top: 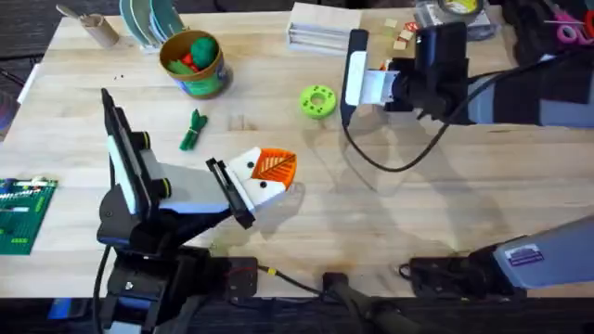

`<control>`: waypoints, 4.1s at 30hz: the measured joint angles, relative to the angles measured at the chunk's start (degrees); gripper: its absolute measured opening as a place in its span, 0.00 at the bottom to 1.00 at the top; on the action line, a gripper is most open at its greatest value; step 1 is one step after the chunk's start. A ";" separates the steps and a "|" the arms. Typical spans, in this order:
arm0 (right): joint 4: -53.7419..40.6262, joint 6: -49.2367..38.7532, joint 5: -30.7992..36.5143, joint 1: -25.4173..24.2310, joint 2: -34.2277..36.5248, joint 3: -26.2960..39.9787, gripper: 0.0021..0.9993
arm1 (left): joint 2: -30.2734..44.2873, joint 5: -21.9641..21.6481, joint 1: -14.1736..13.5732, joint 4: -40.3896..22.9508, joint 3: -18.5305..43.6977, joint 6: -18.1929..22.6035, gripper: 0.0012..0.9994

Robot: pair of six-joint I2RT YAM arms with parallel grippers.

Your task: Pick up the gripper from the table and insert it into the empty holder that is missing its gripper. Then pick up a screw, insert it into the mounting hole, and use the screwdriver to tighten it. Finally, clean up the table by picking up the vegetable and placing it into the bucket.

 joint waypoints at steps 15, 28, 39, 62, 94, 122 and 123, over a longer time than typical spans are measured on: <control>-0.61 4.65 7.52 5.80 -0.35 1.42 0.99 | 0.00 -0.02 -0.01 0.00 0.00 -0.21 0.85; -1.81 38.23 9.38 8.81 -17.47 1.07 0.99 | -0.02 0.00 0.01 0.00 0.00 -0.11 0.41; -1.69 66.09 9.35 8.81 -24.79 1.07 0.99 | -0.02 -0.02 0.00 0.02 0.00 -0.39 0.99; -1.84 85.01 9.33 8.81 -24.79 1.07 0.99 | 15.99 -36.57 -0.01 -35.20 36.99 -5.79 0.99; -6.12 86.69 9.33 8.81 -24.79 1.05 0.99 | 73.22 -53.74 17.12 -34.41 50.34 10.91 0.99; -6.10 86.69 9.33 8.81 -24.79 1.05 0.99 | 91.12 -47.66 17.92 -27.89 50.21 16.40 0.66; -6.12 86.69 9.33 8.81 -24.79 1.05 0.99 | 91.12 -47.57 17.92 -27.73 50.23 16.41 0.62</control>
